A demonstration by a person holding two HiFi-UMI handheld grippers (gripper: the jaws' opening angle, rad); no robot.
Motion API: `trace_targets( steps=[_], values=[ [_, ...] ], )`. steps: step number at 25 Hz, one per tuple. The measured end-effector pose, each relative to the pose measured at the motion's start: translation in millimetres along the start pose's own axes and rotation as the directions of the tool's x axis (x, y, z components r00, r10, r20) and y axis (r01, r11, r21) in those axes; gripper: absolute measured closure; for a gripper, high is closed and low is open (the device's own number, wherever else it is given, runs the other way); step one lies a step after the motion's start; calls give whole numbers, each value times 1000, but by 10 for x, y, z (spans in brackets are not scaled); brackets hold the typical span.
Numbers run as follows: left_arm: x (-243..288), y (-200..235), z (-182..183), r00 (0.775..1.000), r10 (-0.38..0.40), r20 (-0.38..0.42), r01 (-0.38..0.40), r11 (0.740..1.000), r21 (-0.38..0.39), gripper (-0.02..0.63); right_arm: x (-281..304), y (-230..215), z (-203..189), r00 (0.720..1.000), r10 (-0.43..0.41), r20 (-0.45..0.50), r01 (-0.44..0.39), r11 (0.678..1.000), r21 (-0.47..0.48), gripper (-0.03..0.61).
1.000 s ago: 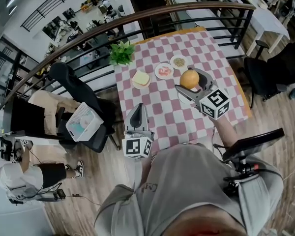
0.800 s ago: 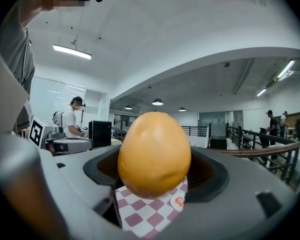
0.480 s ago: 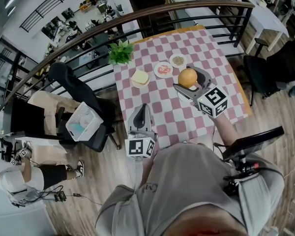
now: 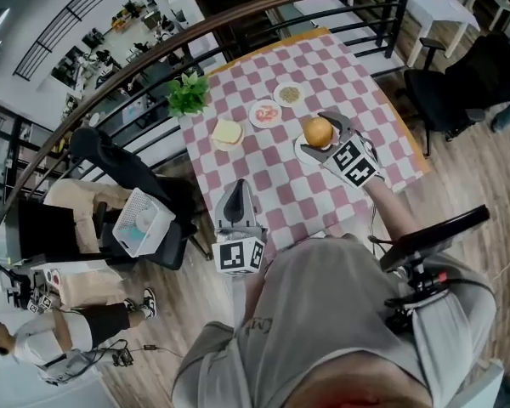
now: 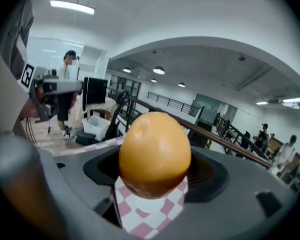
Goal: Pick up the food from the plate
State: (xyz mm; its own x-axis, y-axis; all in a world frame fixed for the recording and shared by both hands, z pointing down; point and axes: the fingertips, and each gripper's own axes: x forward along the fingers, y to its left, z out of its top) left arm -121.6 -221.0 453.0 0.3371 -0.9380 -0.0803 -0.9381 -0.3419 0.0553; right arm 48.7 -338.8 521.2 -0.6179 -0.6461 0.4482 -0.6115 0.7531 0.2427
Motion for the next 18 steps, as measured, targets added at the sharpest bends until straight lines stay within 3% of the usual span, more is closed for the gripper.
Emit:
trace_targets(
  steps=[4,8,13,18],
  values=[
    [21,-61,-49,999,-27,-18,27,1000,-5,604,24,-19,-613,984,-9,-178,0,998,-55,224],
    [65,-121,-93,998,-61,-32,61,998,1,604,52,-125,-1227,948,-35,-316,19,998,-56,224],
    [62,-187,-171,995,-86,-53,86,996,-1,604,95,-199,-2151,872,-40,-488,33,999,-22,224],
    [29,-200,-229,992,-100,-74,101,995,9,604,144,-136,-3152,774,2,-633,49,997,63,224]
  ],
)
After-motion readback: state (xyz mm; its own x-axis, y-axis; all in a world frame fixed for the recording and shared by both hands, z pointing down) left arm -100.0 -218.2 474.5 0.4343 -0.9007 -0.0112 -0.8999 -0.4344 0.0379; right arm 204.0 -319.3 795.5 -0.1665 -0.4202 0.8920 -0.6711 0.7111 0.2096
